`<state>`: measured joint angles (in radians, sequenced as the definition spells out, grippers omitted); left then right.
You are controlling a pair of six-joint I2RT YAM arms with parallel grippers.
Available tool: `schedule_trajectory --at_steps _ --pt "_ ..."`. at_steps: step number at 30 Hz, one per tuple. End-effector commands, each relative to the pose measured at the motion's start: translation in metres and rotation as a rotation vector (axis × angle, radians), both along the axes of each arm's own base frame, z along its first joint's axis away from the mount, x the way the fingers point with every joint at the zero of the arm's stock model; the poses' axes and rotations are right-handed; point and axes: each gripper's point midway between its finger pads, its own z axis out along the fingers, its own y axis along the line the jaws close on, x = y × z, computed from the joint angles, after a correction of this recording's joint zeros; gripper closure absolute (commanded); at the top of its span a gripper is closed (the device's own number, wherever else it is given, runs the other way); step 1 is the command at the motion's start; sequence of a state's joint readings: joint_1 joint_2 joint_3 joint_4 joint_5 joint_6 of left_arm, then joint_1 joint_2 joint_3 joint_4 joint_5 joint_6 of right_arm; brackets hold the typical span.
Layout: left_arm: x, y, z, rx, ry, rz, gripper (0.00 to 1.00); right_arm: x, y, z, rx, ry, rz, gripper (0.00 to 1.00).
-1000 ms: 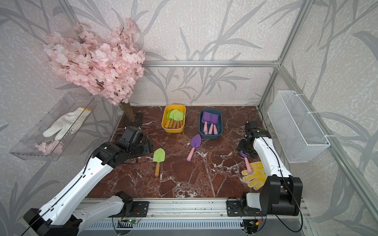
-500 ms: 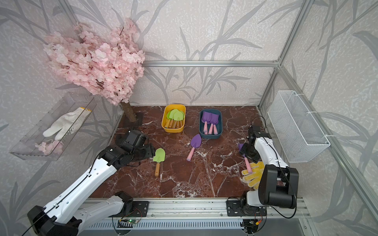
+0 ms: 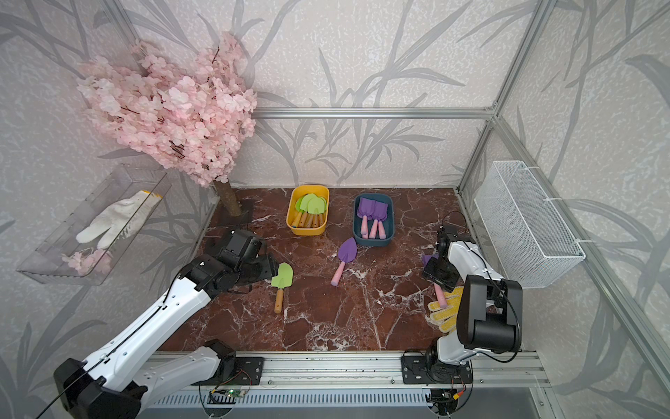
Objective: Sort the small shovels by color and place them into the storage box
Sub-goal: Pick up the shovel from the center of the board.
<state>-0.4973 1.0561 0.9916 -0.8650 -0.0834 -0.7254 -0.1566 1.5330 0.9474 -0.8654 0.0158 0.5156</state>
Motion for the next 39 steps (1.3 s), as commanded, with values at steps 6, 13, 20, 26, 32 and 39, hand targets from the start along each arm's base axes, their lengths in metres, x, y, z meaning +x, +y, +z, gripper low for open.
schedule_trajectory --at_steps 6,13,20,26,32,39 --pt "0.003 -0.002 -0.008 0.011 0.016 -0.009 0.31 -0.015 0.006 -0.014 0.032 0.04 -0.01 0.39" --pt "0.003 -0.003 -0.01 0.006 0.021 -0.009 0.31 -0.017 0.009 -0.019 0.049 0.04 -0.005 0.45" --pt "0.002 -0.003 -0.009 0.005 0.019 -0.007 0.31 -0.019 0.006 -0.024 0.033 0.065 -0.01 0.47" --pt "0.002 -0.002 -0.01 0.009 0.021 -0.008 0.31 -0.02 -0.006 -0.02 -0.032 0.095 -0.007 0.46" --pt "0.001 -0.002 -0.012 0.008 0.023 -0.01 0.31 -0.022 -0.011 -0.016 -0.066 0.096 0.012 0.47" --pt "0.002 -0.005 -0.012 -0.002 0.021 -0.016 0.31 -0.025 -0.01 -0.021 -0.089 0.119 0.057 0.48"
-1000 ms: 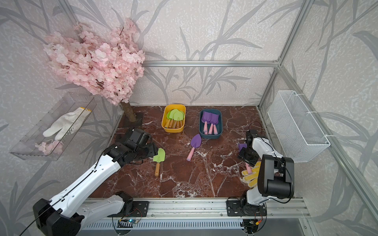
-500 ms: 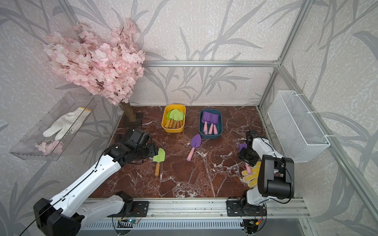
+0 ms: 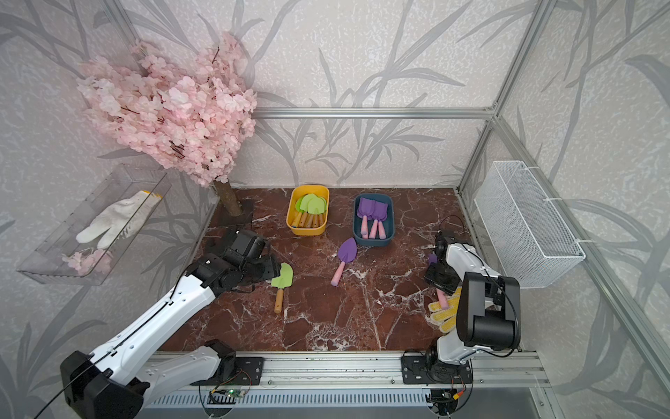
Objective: Sort the small shovels by color and place them into the storage box
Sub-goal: Pick up the shovel from the center of the board.
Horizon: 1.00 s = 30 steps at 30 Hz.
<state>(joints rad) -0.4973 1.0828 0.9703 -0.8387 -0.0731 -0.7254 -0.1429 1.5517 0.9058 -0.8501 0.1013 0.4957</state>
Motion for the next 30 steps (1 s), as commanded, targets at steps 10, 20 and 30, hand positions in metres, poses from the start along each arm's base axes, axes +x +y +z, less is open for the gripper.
schedule_trajectory --at_steps 10,20,30 --pt "0.004 -0.006 0.009 -0.015 -0.032 -0.033 0.31 -0.017 -0.001 -0.018 -0.016 0.106 0.035 0.52" --pt "0.007 -0.007 0.011 -0.016 -0.043 -0.04 0.31 -0.015 -0.001 -0.018 -0.016 0.097 0.04 0.61" --pt "0.008 -0.007 0.015 -0.014 -0.05 -0.039 0.31 -0.004 -0.001 -0.008 -0.019 0.038 0.023 0.7"
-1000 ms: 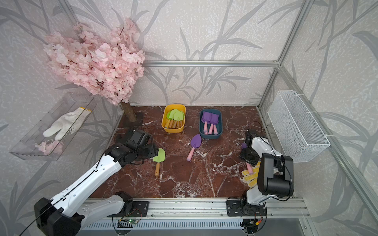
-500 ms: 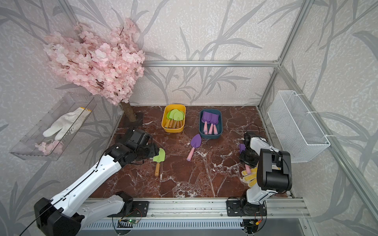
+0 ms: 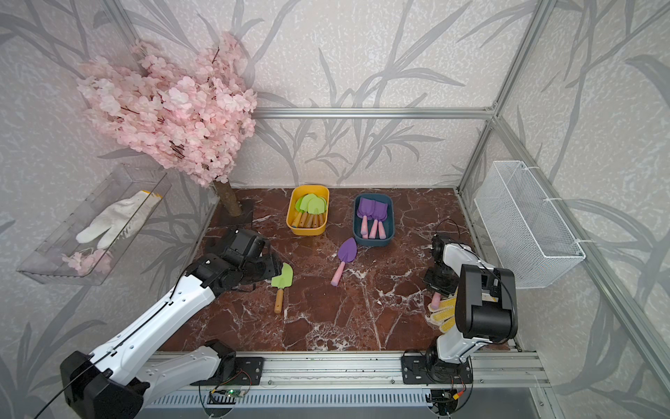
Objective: Sort the small shovels by color and place them into the storage box
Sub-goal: Pick up the shovel from the center of the board.
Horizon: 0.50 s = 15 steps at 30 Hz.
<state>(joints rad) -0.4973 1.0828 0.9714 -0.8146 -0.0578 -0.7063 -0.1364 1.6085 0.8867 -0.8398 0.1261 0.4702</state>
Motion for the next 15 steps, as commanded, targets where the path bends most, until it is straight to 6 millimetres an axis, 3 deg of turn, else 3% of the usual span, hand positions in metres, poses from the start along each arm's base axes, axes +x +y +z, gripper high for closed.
schedule_trajectory --at_steps 1,7,15 --pt "0.005 -0.002 0.011 0.0 -0.029 -0.013 0.31 0.006 0.0 0.008 -0.005 -0.036 -0.01 0.71" --pt "0.003 -0.001 0.01 0.005 -0.026 -0.013 0.31 0.01 0.001 0.011 -0.009 -0.05 -0.005 0.79" --pt "0.003 0.0 0.01 0.002 -0.027 -0.007 0.31 0.018 0.005 0.023 -0.03 -0.087 0.02 0.81"
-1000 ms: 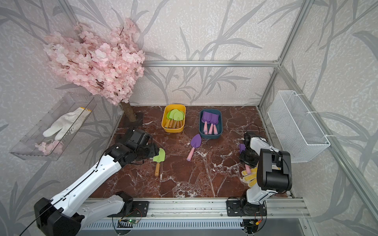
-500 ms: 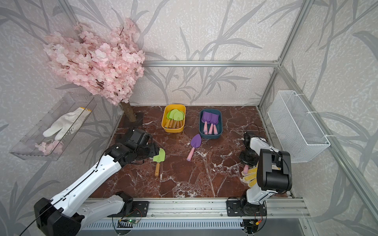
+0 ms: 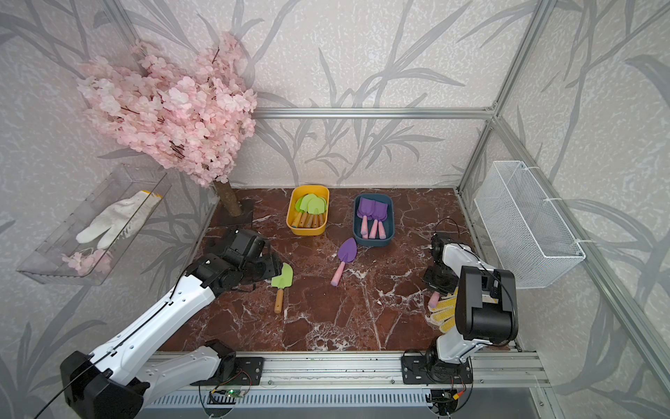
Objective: Sort the small shovels by color and place them into the storage box
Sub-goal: Pick up the shovel from the center of the board.
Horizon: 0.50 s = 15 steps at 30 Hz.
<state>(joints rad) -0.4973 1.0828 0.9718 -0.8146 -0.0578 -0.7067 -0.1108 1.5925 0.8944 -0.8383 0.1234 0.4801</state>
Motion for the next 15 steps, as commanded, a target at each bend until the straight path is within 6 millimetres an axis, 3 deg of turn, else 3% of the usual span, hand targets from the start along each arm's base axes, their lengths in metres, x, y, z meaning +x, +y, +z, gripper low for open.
schedule_trajectory --at_steps 1,15 --pt "0.003 0.0 0.01 0.003 -0.026 -0.008 0.31 0.014 0.0 0.02 -0.033 -0.065 0.01 0.82" --pt "0.002 0.002 0.017 0.013 -0.023 -0.003 0.31 0.053 0.024 0.079 -0.049 -0.193 0.111 0.83"
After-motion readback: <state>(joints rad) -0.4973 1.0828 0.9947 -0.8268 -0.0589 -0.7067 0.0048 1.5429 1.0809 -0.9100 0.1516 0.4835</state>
